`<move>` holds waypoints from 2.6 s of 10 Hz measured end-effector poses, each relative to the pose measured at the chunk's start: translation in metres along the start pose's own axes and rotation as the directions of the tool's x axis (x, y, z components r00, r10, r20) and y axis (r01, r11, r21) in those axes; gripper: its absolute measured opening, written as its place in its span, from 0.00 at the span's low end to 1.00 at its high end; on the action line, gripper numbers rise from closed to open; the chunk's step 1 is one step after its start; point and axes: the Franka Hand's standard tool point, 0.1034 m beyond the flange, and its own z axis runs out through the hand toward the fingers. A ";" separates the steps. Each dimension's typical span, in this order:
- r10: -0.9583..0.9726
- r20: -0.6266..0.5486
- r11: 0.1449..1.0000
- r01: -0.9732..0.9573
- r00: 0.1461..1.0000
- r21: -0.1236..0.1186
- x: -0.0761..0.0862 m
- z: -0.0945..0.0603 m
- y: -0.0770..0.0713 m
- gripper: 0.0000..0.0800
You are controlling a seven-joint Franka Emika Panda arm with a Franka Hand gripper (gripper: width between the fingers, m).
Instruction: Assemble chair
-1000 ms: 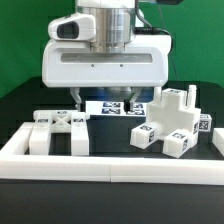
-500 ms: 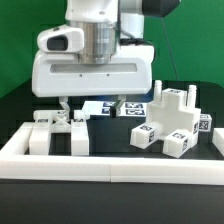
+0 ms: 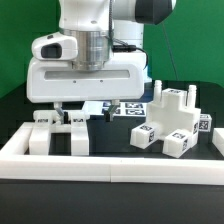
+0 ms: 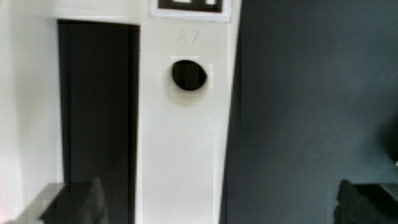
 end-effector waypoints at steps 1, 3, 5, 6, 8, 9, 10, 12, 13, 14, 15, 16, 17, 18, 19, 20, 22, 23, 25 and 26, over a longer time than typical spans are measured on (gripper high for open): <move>-0.012 0.005 1.000 0.012 1.000 -0.003 -0.002 0.008 0.004 0.81; -0.013 0.015 1.000 0.013 1.000 -0.006 -0.002 0.019 0.005 0.81; -0.015 0.029 1.000 0.015 0.999 -0.005 -0.004 0.029 0.005 0.81; -0.016 0.032 1.000 0.016 0.999 -0.005 -0.004 0.032 0.004 0.81; -0.016 0.040 1.000 0.016 0.999 -0.004 -0.006 0.037 0.004 0.81; -0.016 0.041 1.000 0.016 0.999 -0.004 -0.007 0.038 0.004 0.81; -0.016 0.042 1.000 0.017 0.999 -0.004 -0.007 0.038 0.003 0.81; -0.017 0.043 1.000 0.017 0.999 -0.004 -0.007 0.039 0.003 0.81; -0.017 0.043 1.000 0.017 0.999 -0.004 -0.007 0.039 0.003 0.70; -0.016 0.043 1.000 0.017 0.999 -0.004 -0.007 0.039 0.003 0.70; -0.016 0.043 1.000 0.017 0.999 -0.004 -0.007 0.039 0.003 0.45; -0.017 0.042 1.000 0.017 0.999 -0.004 -0.007 0.039 0.003 0.36; -0.017 0.042 1.000 0.017 0.999 -0.004 -0.007 0.039 0.003 0.36; -0.017 0.042 1.000 0.017 0.999 -0.004 -0.007 0.039 0.003 0.36; -0.017 0.042 1.000 0.017 0.999 -0.004 -0.007 0.039 0.003 0.36; -0.016 0.042 1.000 0.017 0.999 -0.004 -0.007 0.039 0.003 0.36; 0.002 0.051 1.000 -0.003 0.999 0.010 -0.006 0.026 -0.001 0.36; 0.001 0.053 1.000 -0.002 0.999 0.016 -0.006 0.018 -0.003 0.36; 0.003 0.061 0.999 -0.005 0.998 0.033 -0.006 0.001 -0.008 0.36; 0.003 0.063 0.999 -0.006 0.998 0.043 -0.006 -0.011 -0.009 0.36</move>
Offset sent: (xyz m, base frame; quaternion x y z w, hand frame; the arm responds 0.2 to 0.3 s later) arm 0.0064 0.0038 -0.0185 -0.0006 0.0187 0.0054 0.9998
